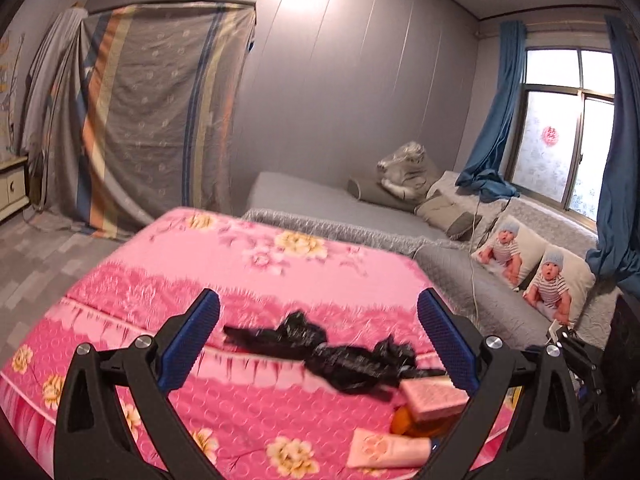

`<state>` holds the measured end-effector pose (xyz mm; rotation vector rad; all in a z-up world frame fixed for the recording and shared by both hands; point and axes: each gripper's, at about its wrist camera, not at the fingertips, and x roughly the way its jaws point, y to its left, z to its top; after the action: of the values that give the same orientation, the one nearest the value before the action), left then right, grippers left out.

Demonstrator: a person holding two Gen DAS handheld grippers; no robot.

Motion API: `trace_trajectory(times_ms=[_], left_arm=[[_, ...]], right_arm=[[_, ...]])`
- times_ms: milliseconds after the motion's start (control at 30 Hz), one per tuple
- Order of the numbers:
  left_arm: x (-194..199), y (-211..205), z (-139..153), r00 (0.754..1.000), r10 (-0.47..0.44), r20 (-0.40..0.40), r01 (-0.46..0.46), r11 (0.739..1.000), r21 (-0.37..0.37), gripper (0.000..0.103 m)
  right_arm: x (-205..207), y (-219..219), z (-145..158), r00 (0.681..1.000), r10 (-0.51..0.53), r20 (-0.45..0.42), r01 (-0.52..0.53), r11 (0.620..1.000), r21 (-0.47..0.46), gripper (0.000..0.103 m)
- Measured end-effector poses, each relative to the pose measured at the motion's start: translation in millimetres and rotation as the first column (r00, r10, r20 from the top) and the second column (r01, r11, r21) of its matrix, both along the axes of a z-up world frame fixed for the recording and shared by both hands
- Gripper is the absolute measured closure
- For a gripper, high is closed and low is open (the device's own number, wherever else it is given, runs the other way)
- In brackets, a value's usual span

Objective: Collect trash
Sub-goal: 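Grasp the pink cardboard box with the right gripper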

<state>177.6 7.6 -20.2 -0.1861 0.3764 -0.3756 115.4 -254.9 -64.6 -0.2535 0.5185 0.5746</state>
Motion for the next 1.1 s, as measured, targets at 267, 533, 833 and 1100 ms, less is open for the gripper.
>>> trace_trajectory(times_ms=[267,533,833,1100], left_arm=[[19.4,26.2,-38.9,0.994,-0.017,-0.104,0.012,0.999,-0.047,0.008],[29.0,26.9,-50.3,0.989,-0.017,-0.144,0.008,0.998,-0.061,0.008],[36.5,28.0,-59.5,0.984,-0.014,-0.176,0.002,0.998,-0.068,0.008],[36.0,30.9,-59.8,0.985,-0.002,-0.174,-0.010,0.998,-0.068,0.008]], right_arm=[[43.0,39.0,-31.1,0.996,0.049,-0.077,-0.059,0.987,-0.147,0.019],[63.3,49.1,-53.1,0.992,0.042,-0.119,-0.062,0.983,-0.175,0.020],[86.9,45.3,-65.4,0.984,0.027,-0.177,-0.058,0.984,-0.171,0.034],[97.1,31.4,-54.4,0.973,0.034,-0.227,-0.044,0.998,-0.042,0.069]])
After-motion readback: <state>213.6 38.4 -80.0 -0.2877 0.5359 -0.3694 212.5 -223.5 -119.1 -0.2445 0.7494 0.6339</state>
